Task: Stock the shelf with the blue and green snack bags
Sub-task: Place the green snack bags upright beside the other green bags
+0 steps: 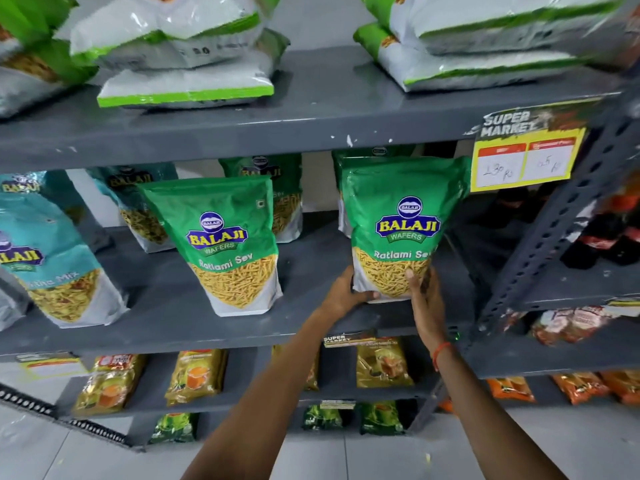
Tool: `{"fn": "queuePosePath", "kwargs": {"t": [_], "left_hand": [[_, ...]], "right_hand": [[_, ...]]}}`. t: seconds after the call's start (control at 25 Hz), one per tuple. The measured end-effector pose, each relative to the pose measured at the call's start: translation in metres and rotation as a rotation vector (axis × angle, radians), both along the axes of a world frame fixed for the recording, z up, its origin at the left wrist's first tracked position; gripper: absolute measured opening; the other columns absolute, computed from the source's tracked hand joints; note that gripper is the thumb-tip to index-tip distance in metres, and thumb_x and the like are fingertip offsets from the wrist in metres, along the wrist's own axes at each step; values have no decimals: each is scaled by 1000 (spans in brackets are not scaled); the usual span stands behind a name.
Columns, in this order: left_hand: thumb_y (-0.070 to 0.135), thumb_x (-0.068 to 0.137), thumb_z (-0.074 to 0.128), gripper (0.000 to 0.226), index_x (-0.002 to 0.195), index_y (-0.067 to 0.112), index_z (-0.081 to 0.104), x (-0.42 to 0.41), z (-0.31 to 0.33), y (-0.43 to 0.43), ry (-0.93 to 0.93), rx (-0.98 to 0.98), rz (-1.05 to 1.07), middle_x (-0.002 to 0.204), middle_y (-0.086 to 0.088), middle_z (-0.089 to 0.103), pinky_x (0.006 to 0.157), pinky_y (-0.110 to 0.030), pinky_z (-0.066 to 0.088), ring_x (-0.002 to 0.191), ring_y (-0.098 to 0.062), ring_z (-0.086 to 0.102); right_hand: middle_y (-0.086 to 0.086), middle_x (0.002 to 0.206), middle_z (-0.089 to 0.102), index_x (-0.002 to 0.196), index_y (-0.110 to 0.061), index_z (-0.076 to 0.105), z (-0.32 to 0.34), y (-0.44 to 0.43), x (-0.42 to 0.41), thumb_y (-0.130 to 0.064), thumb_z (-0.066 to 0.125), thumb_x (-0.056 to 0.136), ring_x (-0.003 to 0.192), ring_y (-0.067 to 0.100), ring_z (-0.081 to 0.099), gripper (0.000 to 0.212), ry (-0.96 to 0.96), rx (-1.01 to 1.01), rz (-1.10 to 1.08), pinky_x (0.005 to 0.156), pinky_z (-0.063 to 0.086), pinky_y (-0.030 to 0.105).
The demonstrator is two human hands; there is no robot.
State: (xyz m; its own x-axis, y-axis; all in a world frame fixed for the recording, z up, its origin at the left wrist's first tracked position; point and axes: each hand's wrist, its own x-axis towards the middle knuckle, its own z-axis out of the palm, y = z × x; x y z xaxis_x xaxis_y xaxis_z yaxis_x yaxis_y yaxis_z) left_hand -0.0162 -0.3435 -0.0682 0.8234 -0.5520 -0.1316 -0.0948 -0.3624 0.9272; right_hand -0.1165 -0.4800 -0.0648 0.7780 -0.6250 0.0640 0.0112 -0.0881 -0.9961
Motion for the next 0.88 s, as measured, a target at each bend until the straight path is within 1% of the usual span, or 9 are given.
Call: {"fn": "queuePosePath", "kwargs": {"t": [0.08, 0.16, 0.28, 0.36, 0.48, 0.56, 0.72, 0.88], "left_hand": [[35, 67, 78, 79, 133, 10, 42, -3, -4, -6, 1, 7, 4, 137, -12, 53, 103, -44, 44, 125, -27, 51], [27, 70, 77, 71, 131, 11, 44, -8, -3, -12, 3, 7, 11, 135, -10, 56, 102, -43, 45, 121, -25, 53], [26, 71, 78, 71, 132, 15, 44, -12, -7, -16, 5, -5, 30, 133, -6, 58, 99, -36, 46, 119, -22, 55], [24, 70, 78, 70, 131, 14, 45, -11, -11, -15, 24, -29, 64, 132, -7, 59, 98, -34, 47, 119, -23, 56], [22, 70, 78, 70, 131, 13, 45, -10, -11, -11, 40, -46, 100, 132, -8, 59, 96, -32, 47, 118, -22, 55], [21, 70, 78, 69, 130, 14, 45, -11, -9, -11, 44, -39, 95, 131, -6, 58, 96, -30, 46, 117, -20, 55], [27, 68, 79, 72, 130, 17, 45, -11, -7, -10, 47, -14, 90, 134, -6, 58, 103, -39, 46, 120, -23, 55], [30, 68, 80, 68, 127, 18, 49, -10, -7, -10, 24, 16, 77, 129, -6, 61, 100, -38, 47, 116, -23, 57]], "right_hand": [[-10, 113, 60, 124, -32, 44, -2, -9, -5, -78, 55, 61, 96, -7, 56, 79, -1, 6, -3, 67, 43, -1], [-10, 113, 59, 125, -34, 43, -2, -14, -10, -69, 55, 65, 96, -5, 55, 71, -7, 28, -2, 65, 44, 0], [-15, 112, 58, 125, -39, 40, -3, -17, -14, -67, 53, 66, 97, -10, 53, 66, -3, 42, 23, 70, 42, 5], [-12, 115, 59, 126, -39, 39, -4, -17, -12, -67, 53, 68, 100, -2, 56, 66, 18, 30, 38, 77, 42, 14], [-8, 120, 62, 123, -39, 41, -8, -21, -8, -63, 57, 72, 109, 9, 59, 59, 21, 28, 76, 91, 48, 30], [-6, 122, 61, 122, -39, 41, -10, -22, -8, -64, 58, 71, 112, 12, 59, 59, 18, 32, 77, 93, 48, 34], [-2, 126, 57, 132, -31, 38, -9, -17, -11, -70, 50, 67, 110, 15, 54, 76, 47, -18, 37, 87, 43, 30], [-5, 121, 57, 133, -27, 39, -9, -13, -11, -68, 48, 71, 109, 12, 54, 75, 38, -98, 20, 81, 42, 21]]}}
